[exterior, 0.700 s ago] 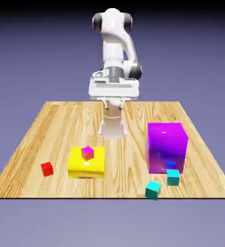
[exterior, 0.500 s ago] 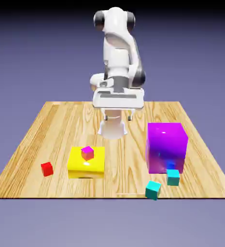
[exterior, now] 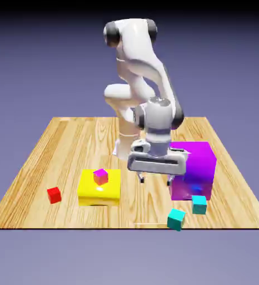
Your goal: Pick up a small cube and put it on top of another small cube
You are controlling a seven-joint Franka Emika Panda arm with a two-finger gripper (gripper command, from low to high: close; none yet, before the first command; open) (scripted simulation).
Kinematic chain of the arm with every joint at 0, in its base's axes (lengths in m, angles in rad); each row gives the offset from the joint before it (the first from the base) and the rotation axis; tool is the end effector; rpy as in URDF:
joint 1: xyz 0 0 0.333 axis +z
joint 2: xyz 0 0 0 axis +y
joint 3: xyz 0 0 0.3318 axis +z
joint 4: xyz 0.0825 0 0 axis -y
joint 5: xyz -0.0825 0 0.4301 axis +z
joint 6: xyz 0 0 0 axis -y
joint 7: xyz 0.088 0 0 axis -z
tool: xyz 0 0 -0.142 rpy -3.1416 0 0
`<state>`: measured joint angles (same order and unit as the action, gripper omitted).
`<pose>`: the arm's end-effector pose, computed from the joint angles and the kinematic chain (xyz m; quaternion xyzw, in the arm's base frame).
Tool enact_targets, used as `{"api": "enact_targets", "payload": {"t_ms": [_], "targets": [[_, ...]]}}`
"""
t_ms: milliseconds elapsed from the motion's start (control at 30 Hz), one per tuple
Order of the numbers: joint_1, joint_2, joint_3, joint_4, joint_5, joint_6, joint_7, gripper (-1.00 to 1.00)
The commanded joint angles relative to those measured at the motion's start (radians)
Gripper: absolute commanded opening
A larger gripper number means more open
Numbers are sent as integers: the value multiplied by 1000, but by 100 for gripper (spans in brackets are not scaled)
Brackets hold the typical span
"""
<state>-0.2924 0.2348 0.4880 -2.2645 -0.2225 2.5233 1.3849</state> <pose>0.5644 0.1156 0.2175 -0.8709 0.4905 -0.0298 0.0125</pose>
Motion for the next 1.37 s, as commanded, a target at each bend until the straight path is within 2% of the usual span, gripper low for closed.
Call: {"api": "enact_targets", "payload": {"t_ms": [0, 400, 567, 600, 733, 967, 1133, 1167, 1333], "targets": [[-14, 36, 22, 25, -10, -23, 29, 0], [-173, 457, 277, 310, -126, -292, 366, 0], [-103, 571, 190, 301, -203, -169, 406, 0], [-103, 571, 190, 301, -203, -169, 406, -100], [-170, 462, 273, 309, -130, -286, 367, -100], [-60, 221, 356, 120, 87, -235, 469, -100], [41, 349, 249, 95, -13, -90, 529, -100], [41, 349, 249, 95, -13, -90, 529, 100], [-60, 221, 356, 120, 87, -235, 469, 100]]}}
